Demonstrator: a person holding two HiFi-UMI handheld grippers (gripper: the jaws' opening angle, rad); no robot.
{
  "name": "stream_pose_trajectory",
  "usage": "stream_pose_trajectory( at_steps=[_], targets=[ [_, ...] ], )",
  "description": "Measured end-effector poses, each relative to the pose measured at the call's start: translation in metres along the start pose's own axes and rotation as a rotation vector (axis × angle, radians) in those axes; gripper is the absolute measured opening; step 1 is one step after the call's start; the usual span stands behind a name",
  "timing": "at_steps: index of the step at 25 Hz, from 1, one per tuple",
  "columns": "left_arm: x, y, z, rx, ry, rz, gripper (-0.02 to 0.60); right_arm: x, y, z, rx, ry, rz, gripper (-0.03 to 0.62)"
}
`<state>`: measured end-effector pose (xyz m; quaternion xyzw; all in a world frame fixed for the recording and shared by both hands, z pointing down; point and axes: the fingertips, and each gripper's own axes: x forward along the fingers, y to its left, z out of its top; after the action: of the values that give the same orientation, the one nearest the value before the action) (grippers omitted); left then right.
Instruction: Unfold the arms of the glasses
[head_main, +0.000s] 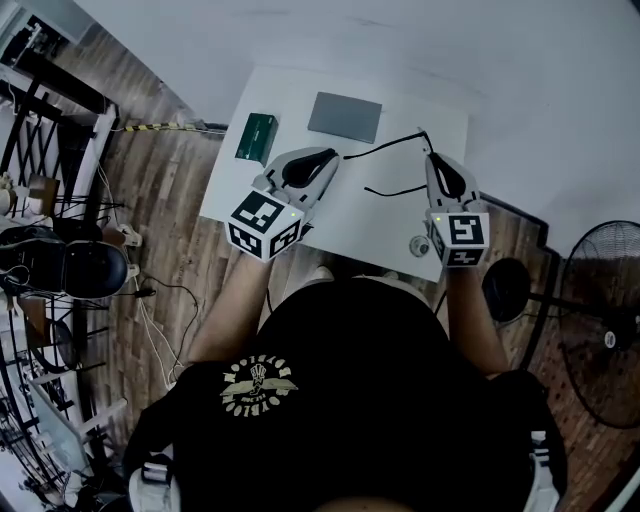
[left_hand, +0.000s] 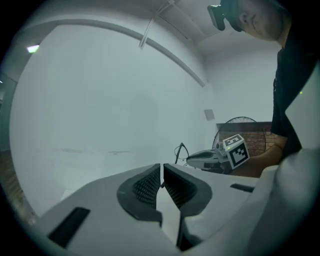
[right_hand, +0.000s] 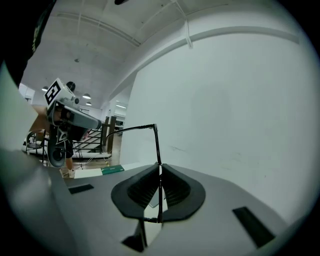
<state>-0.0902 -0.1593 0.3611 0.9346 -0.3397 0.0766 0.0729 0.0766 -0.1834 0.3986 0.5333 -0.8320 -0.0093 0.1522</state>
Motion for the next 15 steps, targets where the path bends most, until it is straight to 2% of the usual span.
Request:
stream_pose_trajectory(
  at_steps=[7, 11, 15],
  targets=[
    [-0.029, 0.038, 0.020, 0.021, -0.108, 0.130, 0.009, -0.019, -0.017, 0.029, 0.080, -0.088, -0.092, 0.018],
    [-0.037, 0.059, 0.028, 0.087, -0.146, 0.232, 0.006, -0.027, -0.020, 0.050, 0.113, -0.149, -0.114, 0.018],
    [-0.039, 0.068, 0.034, 0.115, -0.185, 0.273, 0.006, -0.039, -0.027, 0.061, 0.111, -0.181, -0.143, 0.018]
  ],
)
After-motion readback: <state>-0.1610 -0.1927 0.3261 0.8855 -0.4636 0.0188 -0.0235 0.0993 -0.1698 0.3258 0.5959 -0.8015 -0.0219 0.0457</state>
